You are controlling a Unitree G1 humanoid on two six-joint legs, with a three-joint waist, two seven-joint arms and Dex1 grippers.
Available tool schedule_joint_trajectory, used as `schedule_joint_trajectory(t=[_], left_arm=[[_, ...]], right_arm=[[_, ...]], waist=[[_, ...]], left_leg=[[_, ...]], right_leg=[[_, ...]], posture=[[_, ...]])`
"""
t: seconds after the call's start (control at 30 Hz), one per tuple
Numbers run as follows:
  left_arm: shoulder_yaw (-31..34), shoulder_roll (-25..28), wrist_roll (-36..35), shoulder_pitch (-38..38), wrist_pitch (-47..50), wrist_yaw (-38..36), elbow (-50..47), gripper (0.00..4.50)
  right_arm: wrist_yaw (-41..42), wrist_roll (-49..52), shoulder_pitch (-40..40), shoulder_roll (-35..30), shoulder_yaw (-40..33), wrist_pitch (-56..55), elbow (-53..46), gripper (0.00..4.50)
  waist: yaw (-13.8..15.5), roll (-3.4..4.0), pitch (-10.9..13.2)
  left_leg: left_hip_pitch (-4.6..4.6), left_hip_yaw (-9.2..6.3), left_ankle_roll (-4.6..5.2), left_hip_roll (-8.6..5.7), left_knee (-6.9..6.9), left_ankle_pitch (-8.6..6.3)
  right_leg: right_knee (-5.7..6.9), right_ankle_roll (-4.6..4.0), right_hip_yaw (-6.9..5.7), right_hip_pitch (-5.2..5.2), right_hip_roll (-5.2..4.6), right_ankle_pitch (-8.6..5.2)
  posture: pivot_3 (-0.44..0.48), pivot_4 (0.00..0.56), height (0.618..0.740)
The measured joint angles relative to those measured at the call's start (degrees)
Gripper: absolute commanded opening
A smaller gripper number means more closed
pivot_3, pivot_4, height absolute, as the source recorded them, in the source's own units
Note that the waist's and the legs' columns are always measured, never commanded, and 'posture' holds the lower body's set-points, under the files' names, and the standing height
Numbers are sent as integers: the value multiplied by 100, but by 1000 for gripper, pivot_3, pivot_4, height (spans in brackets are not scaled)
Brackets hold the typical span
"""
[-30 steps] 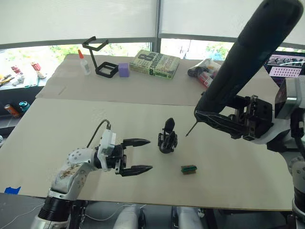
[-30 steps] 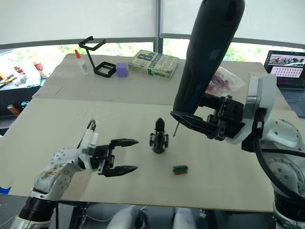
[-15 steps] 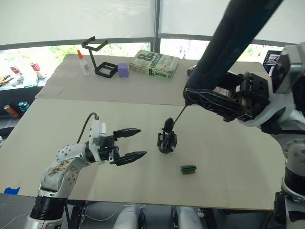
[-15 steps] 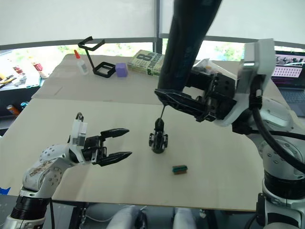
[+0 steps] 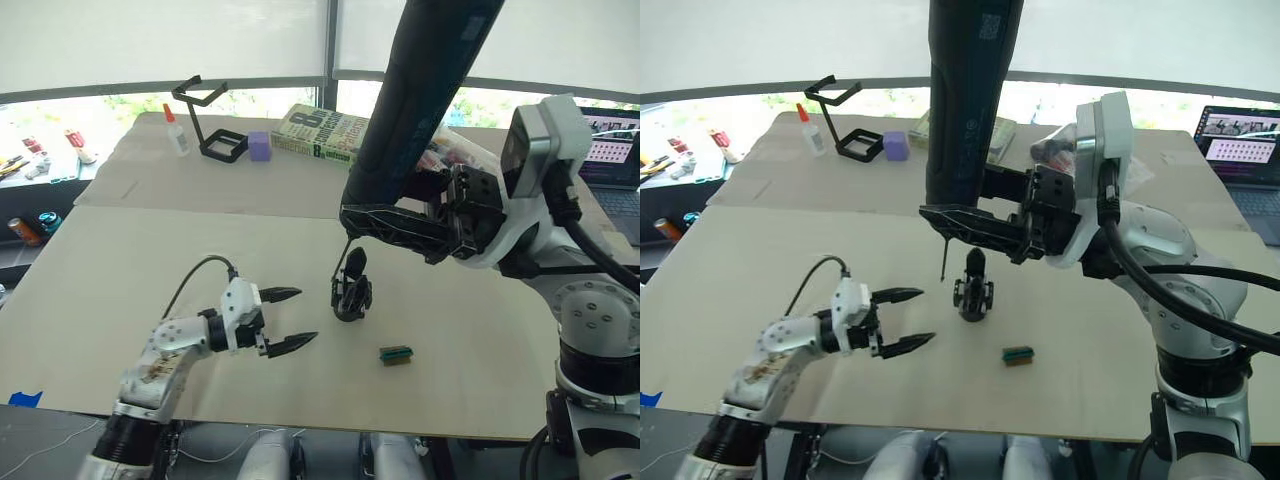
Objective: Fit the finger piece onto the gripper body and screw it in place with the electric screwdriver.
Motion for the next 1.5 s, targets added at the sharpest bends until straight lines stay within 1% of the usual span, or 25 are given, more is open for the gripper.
schedule_joint_trajectory(t=[0.23, 0.4, 0.53, 0.87, 1.07, 1.1, 1.13, 1.2, 1.23, 1.5], left_arm=[[-429, -579, 504, -293, -389, 309, 717, 4465], [-530, -1002, 791, -821, -814, 428, 1616, 4465], [-544, -1202, 882, -1081, -1087, 426, 2056, 4465], [-689, -1550, 1114, -1362, -1143, 478, 2328, 4465], [-805, -1592, 1220, -1451, -1057, 517, 2349, 4465], [-809, -1585, 1221, -1452, -1050, 507, 2345, 3922], [-811, -1574, 1220, -1452, -1043, 494, 2339, 3701], [-819, -1512, 1218, -1449, -1016, 474, 2295, 2695], [-813, -1494, 1220, -1448, -997, 472, 2249, 2483], [-794, -1381, 1153, -1440, -983, 284, 2204, 2493]], right_arm=[[149, -138, 6, 64, 42, 0, -17, 1927], [160, -188, 10, 72, 48, 0, -42, 1927], [151, -213, 10, 70, 48, 0, -54, 1927], [71, -256, 85, 70, 44, 0, -152, 1927], [40, -256, 116, 70, 39, 0, -227, 1927], [35, -256, 126, 69, 39, 0, -227, 1927], [32, -256, 135, 69, 38, 0, -227, 1927], [27, -256, 194, 69, 28, 0, -232, 1927], [21, -259, 224, 70, 26, 0, -231, 1927], [-21, -261, 242, 64, 15, 0, -232, 1927]], waist=[[0, 0, 0], [16, -1, 0], [15, -1, 0], [21, -1, 0], [7, -1, 0], [6, -1, 0], [5, -1, 0], [3, -1, 0], [3, -1, 0], [-8, -1, 0]], left_leg=[[0, 0, 0, 0, 1, 0], [-1, -3, 2, 0, 1, 0], [-1, -3, 5, 0, 1, -1], [-12, -6, 16, -3, 2, -6], [-14, -6, 18, -3, 1, -7], [-14, -6, 18, -2, 1, -7], [-14, -6, 18, -2, 1, -7], [-14, -7, 18, -2, 1, -7], [-14, -7, 18, -2, 1, -7], [-14, -7, 18, -1, 1, -7]], right_leg=[[0, -1, 0, 0, 0, 1], [1, -2, -3, 3, -2, 3], [0, -2, -3, 3, -5, 4], [-11, 5, -8, 2, -12, 9], [-22, 9, -12, 2, -11, 11], [-22, 9, -12, 2, -11, 11], [-23, 9, -12, 2, -11, 12], [-22, 9, -12, 2, -11, 12], [-22, 9, -12, 2, -11, 12], [-23, 9, -14, 1, -10, 12]], posture=[[0, 150, 740], [0, 150, 740], [0, 150, 740], [0, 150, 740], [0, 150, 740], [0, 150, 740], [0, 150, 740], [0, 150, 740], [0, 150, 740], [0, 150, 740]])
